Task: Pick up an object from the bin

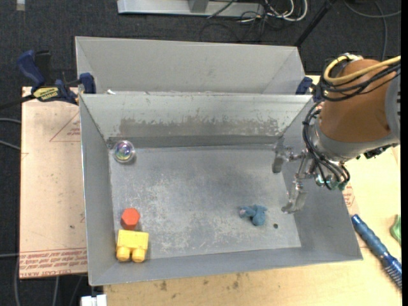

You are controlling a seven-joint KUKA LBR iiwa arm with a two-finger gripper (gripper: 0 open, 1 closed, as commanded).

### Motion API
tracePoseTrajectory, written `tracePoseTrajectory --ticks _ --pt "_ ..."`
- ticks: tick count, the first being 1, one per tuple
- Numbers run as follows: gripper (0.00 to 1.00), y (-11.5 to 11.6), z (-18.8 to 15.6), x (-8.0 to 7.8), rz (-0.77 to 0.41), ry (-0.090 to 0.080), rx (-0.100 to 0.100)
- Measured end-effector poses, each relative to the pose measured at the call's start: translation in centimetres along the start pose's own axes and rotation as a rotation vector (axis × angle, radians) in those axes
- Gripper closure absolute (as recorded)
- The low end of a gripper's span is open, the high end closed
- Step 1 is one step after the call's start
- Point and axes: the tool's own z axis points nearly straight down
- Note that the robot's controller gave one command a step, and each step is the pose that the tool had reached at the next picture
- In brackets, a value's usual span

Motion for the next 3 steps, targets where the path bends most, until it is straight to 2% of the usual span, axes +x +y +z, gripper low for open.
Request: tracePoseTrajectory --ticks 1,2,3 --pt "0.0 1.65 11.48 1.5 -0.159 0.0 -0.001" --pt "1.0 1.62 11.12 1.26 -0.161 -0.007 0.001" --pt "0.0 1.62 11.12 1.26 -0.162 -0.007 0.001"
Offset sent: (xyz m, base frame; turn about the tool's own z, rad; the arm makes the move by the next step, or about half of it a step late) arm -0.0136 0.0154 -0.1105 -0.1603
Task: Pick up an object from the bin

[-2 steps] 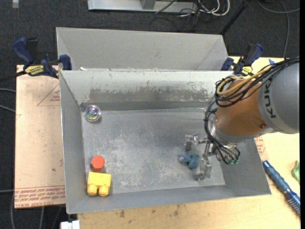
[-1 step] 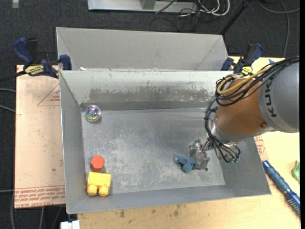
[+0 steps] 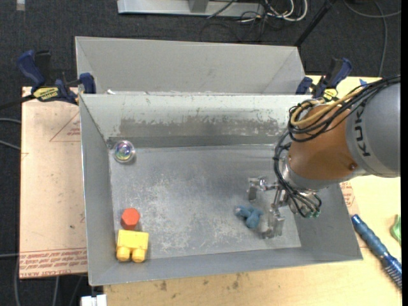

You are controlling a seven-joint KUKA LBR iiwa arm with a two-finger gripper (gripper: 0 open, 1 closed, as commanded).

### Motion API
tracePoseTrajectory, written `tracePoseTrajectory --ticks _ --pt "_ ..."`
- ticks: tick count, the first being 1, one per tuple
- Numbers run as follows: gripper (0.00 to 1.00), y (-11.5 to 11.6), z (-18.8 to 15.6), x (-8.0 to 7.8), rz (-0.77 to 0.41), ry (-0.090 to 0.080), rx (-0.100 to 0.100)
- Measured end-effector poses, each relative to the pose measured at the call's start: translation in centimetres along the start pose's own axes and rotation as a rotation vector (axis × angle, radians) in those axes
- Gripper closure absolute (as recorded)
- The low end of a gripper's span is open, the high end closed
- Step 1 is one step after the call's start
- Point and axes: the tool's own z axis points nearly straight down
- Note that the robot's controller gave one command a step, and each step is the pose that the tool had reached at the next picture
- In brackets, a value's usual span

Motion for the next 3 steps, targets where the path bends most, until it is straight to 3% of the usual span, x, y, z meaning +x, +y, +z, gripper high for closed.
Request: tracePoseTrajectory --ticks 1,2,3 --pt "0.0 2.9 0.8 0.9 -0.056 0.001 -0.001" --pt "1.0 2.8 0.7 0.9 -0.054 0.0 0.0" --pt "1.0 4.3 -14.2 2.8 -0.086 -0.009 0.003"
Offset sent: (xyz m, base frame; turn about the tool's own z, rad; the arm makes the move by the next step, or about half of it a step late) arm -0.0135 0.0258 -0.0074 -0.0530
